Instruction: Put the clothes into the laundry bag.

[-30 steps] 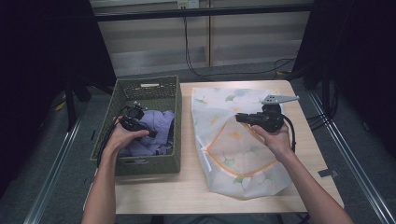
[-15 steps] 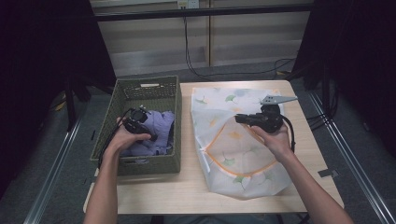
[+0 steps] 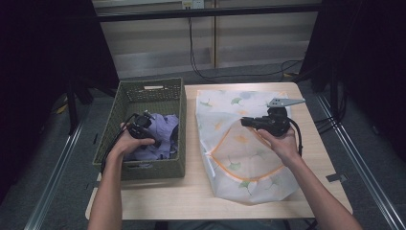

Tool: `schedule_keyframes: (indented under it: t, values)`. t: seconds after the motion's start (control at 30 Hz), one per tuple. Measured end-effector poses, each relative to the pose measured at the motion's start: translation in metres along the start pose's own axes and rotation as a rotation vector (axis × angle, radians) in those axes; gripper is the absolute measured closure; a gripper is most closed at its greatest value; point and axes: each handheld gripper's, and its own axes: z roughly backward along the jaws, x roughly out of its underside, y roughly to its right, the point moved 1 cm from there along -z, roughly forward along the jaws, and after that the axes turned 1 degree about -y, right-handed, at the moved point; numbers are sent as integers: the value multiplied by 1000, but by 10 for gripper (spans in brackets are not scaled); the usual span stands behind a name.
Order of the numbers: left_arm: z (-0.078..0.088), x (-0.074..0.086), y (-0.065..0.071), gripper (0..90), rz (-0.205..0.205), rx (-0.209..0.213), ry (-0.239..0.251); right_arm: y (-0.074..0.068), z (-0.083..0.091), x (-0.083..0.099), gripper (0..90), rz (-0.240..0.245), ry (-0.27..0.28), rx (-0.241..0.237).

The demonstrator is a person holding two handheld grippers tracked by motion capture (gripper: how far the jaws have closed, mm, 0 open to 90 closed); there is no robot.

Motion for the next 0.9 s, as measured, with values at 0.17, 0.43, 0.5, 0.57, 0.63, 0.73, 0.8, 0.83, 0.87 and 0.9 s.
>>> schedule_keyframes:
  t: [0.17,0.43,0.5,0.57,0.63,0.73,0.8,0.83,0.87,0.9]
  values:
    - [0,1,-1,0,-12,-4,8,0,-1,0,896,5,-3,-2]
    - [8,-6,8,94,-73,-25,-61,-2,-4,1,896,18,-9,-29]
    - [9,-6,11,149,-88,2,-75,-1,-4,0,897,15,-7,-29]
    - [10,-6,12,198,-111,10,-84,-1,-4,0,897,16,-5,-29]
    - [12,-7,12,296,-129,19,-71,-1,-4,0,897,15,-6,-30]
    - [14,-6,13,362,-123,34,-63,-2,-4,0,897,16,-5,-31]
    - [14,-6,14,421,-109,43,-66,-2,-5,0,897,18,-6,-35]
    - [14,-6,15,443,-110,44,-66,-3,-5,0,898,20,-10,-34]
    - [14,-6,15,451,-110,44,-66,-3,-5,0,898,20,-10,-34]
    - [15,-6,15,451,-111,39,-67,-3,-5,1,897,22,-11,-33]
